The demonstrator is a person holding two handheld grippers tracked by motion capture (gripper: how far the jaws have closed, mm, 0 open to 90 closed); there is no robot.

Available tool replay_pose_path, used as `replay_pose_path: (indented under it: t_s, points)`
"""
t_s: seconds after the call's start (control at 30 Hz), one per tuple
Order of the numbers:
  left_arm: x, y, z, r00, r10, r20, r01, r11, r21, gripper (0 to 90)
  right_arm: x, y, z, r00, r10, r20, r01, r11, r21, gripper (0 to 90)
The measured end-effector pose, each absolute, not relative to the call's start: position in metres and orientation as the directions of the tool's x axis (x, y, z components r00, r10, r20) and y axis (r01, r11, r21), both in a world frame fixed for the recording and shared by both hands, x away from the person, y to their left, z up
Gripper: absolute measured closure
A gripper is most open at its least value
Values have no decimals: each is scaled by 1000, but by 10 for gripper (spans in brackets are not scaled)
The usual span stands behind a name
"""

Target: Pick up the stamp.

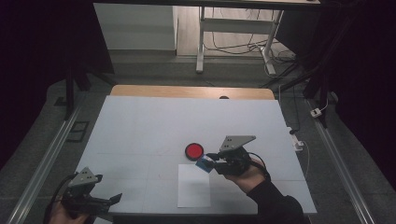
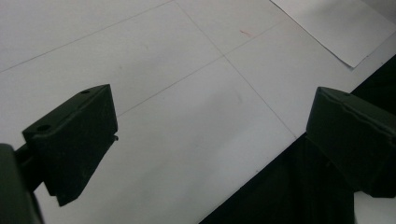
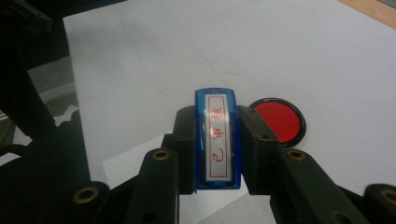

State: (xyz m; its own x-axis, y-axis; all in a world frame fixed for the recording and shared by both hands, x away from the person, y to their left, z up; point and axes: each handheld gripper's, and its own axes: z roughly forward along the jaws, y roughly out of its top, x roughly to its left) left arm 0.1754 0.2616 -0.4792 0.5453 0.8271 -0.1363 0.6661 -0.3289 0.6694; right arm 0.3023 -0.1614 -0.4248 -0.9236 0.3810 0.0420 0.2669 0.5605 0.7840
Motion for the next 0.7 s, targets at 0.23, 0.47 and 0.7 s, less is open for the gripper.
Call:
replay_pose_path:
  t_s: [0.23,0.47,0.7]
  points:
    - [175,262,-479,544,828,-137,667,-328,669,21,294,-156,-425,-932,358,50,258,560,788,710]
    - [175,262,-479,544,827,-138,666,-326,671,20,289,-152,-424,-940,337,54,245,557,794,710]
    - [175,261,-479,545,828,-129,665,-333,669,21,287,-151,-423,-945,323,54,238,563,791,710]
